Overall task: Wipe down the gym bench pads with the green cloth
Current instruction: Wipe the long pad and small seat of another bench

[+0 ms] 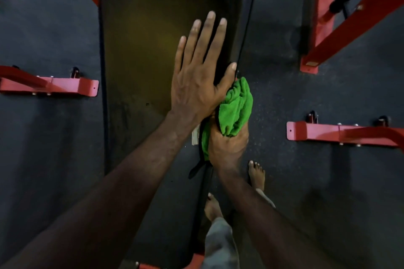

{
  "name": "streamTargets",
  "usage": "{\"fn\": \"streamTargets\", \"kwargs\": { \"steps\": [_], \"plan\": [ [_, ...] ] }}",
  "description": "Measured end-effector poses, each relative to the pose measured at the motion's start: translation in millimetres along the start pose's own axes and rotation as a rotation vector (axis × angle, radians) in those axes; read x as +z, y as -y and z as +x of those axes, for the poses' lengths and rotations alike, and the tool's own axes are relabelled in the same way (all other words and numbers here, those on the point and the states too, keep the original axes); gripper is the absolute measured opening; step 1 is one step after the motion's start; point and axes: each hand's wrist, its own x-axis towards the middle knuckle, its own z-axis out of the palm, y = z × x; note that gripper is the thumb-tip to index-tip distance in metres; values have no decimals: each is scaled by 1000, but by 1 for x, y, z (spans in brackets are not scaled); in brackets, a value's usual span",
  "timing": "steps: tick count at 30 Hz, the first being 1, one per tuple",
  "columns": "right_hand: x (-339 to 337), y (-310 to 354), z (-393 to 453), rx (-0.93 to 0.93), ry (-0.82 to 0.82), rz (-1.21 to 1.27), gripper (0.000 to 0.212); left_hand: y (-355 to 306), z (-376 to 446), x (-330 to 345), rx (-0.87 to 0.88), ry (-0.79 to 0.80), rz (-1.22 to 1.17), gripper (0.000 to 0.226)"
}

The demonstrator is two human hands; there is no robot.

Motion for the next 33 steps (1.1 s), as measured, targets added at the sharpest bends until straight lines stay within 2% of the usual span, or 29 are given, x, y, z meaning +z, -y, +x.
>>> {"fn": "streamTargets", "kwargs": {
  "steps": [11, 16, 20, 24, 29, 33],
  "plan": [
    [-46, -71, -105, 170, 150, -95, 75, 8, -131, 3, -8, 115, 24, 75],
    [-64, -96, -149, 304, 197, -85, 68, 12, -184, 6, -16, 144, 60, 76],
    [-69, -106, -166, 345, 205, -71, 73, 16, -212, 6, -15, 176, 66, 78],
    [-77, -116, -182, 332, 243, -75, 66, 22, -234, 5, -26, 200, 91, 80],
    [-97, -149, -233, 438, 258, -284, 94, 22, -254, 5, -66, 224, 69, 82],
    [-108, -161, -271, 521, 291, -443, 104, 25, -267, 3, -78, 234, 54, 82]
  ]
}}
